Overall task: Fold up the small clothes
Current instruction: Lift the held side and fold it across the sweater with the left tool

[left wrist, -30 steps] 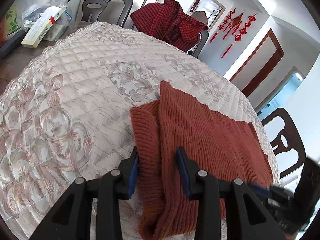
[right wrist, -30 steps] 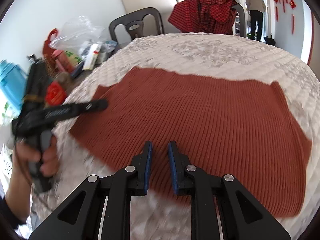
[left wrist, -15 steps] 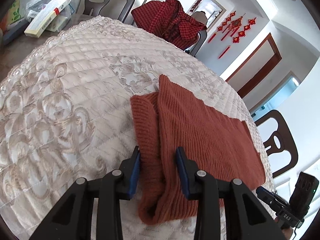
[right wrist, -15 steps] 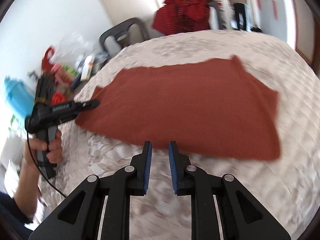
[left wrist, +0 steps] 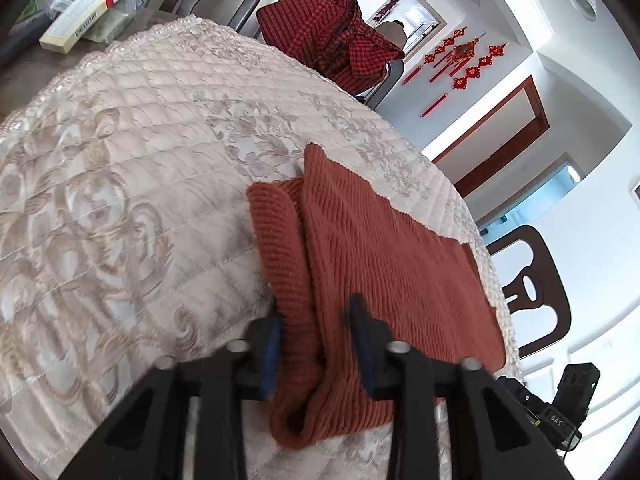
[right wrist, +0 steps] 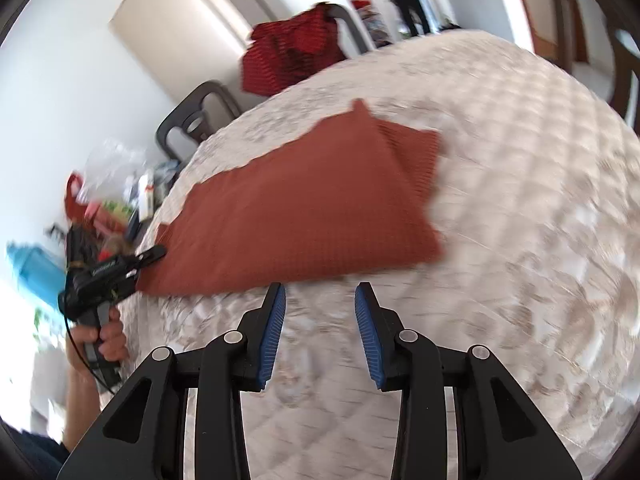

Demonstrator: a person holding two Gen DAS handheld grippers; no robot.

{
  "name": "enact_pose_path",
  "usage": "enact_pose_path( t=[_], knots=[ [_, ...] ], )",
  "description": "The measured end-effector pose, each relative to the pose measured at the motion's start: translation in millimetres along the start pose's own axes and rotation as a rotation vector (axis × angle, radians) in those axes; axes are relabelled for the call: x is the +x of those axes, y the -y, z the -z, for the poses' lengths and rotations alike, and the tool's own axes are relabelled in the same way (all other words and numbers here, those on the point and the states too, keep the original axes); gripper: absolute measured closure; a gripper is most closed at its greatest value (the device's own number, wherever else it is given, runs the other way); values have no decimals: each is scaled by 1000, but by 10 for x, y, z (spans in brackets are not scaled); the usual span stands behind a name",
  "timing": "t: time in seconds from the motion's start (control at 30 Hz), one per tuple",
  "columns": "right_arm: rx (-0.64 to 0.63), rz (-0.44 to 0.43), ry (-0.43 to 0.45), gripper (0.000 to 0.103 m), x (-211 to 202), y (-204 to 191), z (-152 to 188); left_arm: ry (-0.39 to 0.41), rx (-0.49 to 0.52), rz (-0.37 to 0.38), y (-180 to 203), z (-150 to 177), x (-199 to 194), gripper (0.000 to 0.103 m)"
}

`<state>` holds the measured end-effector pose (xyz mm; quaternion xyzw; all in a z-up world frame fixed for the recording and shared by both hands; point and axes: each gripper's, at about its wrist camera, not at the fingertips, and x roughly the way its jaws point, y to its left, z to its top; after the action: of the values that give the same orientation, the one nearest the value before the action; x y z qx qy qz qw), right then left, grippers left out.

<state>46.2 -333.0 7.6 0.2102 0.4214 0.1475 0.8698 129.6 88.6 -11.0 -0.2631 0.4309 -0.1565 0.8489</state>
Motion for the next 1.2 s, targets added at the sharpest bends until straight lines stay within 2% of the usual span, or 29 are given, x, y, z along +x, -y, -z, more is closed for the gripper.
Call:
enact_pose_path(
  t=[0.1,0.23,0.4,0.53,0.73,0.87,0.93,1.0,1.07,1.13,1.2],
  knots=[
    [-18,-17,56,66,-133,-60,-69,-19,-49,38,-29,-36,0,86],
    [-70,-13,85,66,-189,-142,-113,1,-91,152,106,-111,-151,88],
    [-49,-9,75,66,-132,-68,-117,26,-19,218,661,-231,-235,89],
    [-45,-1,86,66,-198,-17,-92,-1,66,277,1222,-285,-78,89],
    [-18,38,100,66,-342,120,-56,-143,128,337,1846,-156,610,89],
    [-4,47,96,66,-402,197,-23,-294,132,349,2026,93,1174,87],
    [7,37,92,66,-419,233,-9,-328,133,343,2067,180,1256,87],
    [14,31,95,66,-435,249,-10,-311,163,382,2150,216,1141,83],
    [14,14,104,66,-450,243,-18,-289,193,454,2219,206,947,75],
    [20,-31,105,65,-436,238,-37,-238,235,459,2246,176,748,74],
    [31,-81,103,60,-405,226,-65,-176,284,425,2204,157,559,74]
  ],
)
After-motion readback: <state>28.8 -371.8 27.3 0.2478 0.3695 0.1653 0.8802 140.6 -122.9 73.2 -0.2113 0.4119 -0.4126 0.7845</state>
